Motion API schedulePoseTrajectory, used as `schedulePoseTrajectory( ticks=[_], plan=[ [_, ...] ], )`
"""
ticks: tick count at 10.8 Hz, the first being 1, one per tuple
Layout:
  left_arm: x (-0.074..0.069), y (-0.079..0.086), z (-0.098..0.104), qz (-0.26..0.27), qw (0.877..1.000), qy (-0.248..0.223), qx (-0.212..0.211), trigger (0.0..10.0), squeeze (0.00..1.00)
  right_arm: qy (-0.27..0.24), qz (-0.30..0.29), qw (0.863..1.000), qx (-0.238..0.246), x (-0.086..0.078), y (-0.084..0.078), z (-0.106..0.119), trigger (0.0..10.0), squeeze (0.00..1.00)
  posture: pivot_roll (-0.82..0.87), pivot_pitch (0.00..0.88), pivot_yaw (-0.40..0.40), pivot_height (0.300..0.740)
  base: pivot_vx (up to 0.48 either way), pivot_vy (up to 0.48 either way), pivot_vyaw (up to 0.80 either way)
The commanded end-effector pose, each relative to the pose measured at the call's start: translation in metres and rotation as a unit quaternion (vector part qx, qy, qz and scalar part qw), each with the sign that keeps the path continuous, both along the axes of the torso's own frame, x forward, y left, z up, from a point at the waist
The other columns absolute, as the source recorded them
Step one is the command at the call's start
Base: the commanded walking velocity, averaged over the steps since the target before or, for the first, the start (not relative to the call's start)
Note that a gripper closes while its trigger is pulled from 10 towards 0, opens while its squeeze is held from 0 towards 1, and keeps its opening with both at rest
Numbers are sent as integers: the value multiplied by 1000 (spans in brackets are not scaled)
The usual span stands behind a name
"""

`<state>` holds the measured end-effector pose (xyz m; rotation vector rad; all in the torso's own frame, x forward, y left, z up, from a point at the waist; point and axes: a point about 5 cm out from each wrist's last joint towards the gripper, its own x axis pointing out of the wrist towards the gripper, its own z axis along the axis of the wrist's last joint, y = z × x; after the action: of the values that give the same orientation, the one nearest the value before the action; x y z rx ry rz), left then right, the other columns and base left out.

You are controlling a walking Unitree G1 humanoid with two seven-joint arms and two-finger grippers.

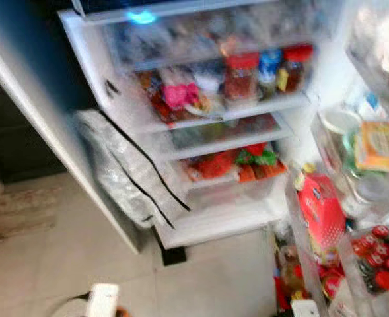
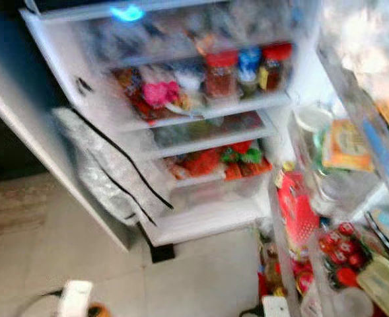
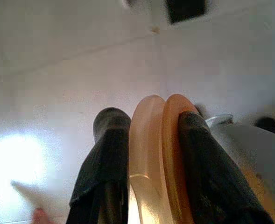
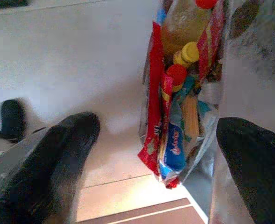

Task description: Restocking fridge

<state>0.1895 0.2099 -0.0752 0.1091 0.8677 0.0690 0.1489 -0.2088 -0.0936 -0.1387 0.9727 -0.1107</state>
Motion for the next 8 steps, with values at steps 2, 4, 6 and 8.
schedulePoseTrajectory(
  ticks=[2, 4, 6, 8],
  plan=[
    [-9, 3, -4, -6, 1000, 19, 5, 10000, 0, -3, -11, 1000, -5, 1, -4, 1, 10000, 0, 35, 143, -9, 740, 0, -274, 0],
    [-9, 3, -4, -6, 1000, 18, 4, 10000, 0, -5, -8, 1000, -4, 2, -3, 1, 10000, 0, 35, 142, -10, 740, 0, -274, 0],
    [-9, 3, -4, -8, 1000, 18, 4, 10000, 0, -4, -4, 1000, 3, 3, 1, 1, 10000, 0, 35, 143, -9, 740, 0, -276, 0],
    [-9, 3, -4, -8, 1000, 18, 4, 10000, 0, -1, 5, 1000, 15, 2, 6, 0, 10000, 0, 34, 142, -8, 740, 0, -274, 0]
  ],
)
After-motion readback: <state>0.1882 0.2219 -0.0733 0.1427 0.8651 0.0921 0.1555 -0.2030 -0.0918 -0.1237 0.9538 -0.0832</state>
